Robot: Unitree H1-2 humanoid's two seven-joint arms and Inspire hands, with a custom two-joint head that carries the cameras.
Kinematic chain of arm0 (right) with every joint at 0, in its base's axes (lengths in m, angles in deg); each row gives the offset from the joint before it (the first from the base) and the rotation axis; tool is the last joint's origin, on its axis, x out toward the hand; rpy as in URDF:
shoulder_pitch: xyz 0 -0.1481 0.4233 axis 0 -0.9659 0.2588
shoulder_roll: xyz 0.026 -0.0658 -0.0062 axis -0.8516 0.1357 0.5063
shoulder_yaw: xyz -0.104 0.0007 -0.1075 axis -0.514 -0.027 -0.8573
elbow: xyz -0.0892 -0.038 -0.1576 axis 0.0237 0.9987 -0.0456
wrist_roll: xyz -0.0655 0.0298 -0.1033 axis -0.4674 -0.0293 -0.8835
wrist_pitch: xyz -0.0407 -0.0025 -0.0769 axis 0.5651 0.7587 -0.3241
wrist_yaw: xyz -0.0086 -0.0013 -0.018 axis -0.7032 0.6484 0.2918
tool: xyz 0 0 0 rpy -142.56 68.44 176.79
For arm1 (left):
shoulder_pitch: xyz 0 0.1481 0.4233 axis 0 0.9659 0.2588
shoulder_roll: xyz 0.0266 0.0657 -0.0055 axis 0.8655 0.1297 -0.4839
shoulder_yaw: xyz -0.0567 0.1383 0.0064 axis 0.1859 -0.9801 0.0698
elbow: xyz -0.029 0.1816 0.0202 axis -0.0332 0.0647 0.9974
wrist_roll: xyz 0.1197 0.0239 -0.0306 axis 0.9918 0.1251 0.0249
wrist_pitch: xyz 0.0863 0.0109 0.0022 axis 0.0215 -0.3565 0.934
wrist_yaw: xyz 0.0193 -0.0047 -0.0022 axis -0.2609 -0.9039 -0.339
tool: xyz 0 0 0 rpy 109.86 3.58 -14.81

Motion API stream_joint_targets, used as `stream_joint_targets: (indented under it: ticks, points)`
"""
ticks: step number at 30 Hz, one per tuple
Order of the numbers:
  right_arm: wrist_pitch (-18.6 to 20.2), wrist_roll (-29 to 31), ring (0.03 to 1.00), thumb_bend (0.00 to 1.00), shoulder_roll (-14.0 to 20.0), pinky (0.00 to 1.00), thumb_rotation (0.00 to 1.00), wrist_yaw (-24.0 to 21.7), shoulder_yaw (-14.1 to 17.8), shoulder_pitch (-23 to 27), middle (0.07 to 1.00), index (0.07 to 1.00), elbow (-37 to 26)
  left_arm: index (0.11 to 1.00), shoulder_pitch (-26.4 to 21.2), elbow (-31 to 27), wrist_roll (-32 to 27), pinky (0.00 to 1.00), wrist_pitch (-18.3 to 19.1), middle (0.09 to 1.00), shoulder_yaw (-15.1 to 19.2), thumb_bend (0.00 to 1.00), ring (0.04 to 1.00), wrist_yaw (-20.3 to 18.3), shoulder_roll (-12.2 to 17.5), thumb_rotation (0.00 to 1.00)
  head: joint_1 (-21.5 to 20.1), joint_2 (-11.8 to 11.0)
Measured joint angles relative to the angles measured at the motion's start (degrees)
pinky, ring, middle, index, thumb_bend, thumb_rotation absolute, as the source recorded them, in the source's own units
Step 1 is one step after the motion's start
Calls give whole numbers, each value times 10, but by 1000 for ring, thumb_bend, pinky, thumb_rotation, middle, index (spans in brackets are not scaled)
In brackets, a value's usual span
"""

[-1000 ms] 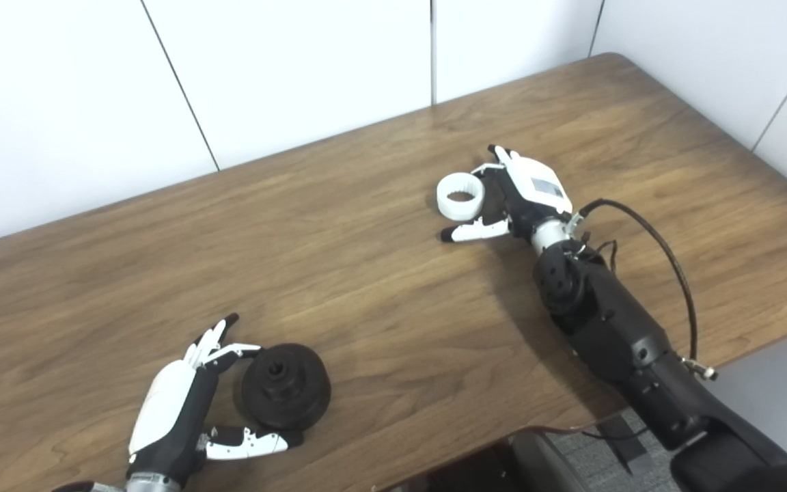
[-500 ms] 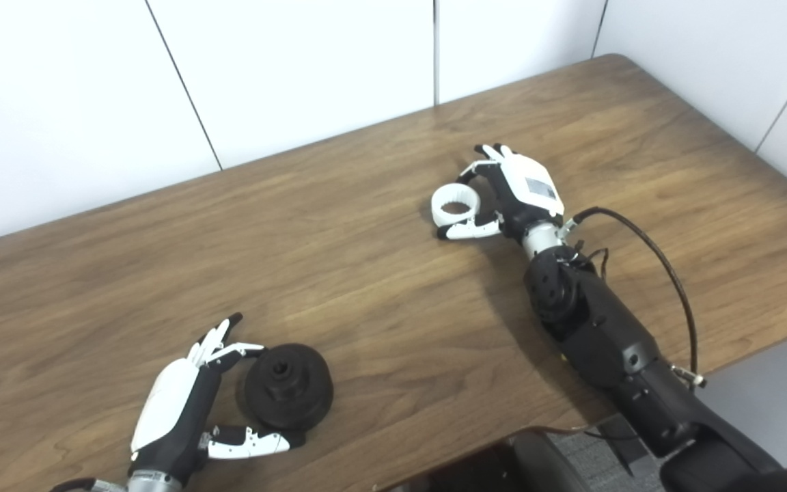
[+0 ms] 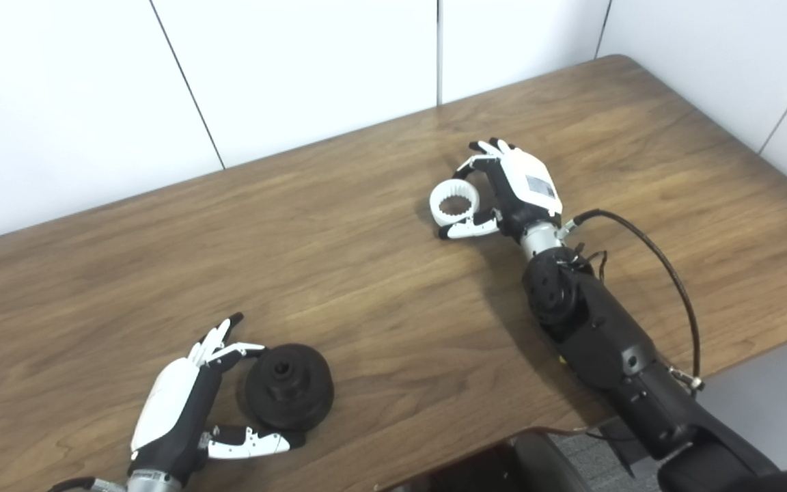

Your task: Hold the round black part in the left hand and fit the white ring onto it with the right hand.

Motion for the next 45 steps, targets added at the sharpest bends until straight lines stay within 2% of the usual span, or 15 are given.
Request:
stream_joint_targets:
  ticks: [13, 31, 37, 45]
  points:
    - [-11, 1, 951, 519, -2, 1000, 141, 9, 2, -10, 871, 485, -12, 645, 0, 0, 1, 1000, 1, 1000, 0, 1000, 1000, 0, -1, 297, 16, 3]
    - [-12, 8, 959, 519, -32, 1000, 140, -14, 1, -59, 870, 484, -147, 641, -2, 0, 7, 1000, 1, 1000, -1, 1000, 1000, 2, -14, 294, 39, 9]
    - [-13, 9, 950, 520, -42, 1000, 140, -35, -5, -75, 863, 484, -189, 639, -2, 0, 19, 1000, 1, 1000, -2, 1000, 1000, 3, -18, 288, 62, 14]
    - [-27, 6, 939, 521, -66, 981, 139, -63, -33, -94, 850, 483, -247, 641, -2, 0, 32, 1000, 2, 1000, -9, 1000, 1000, 3, -31, 309, 92, 19]
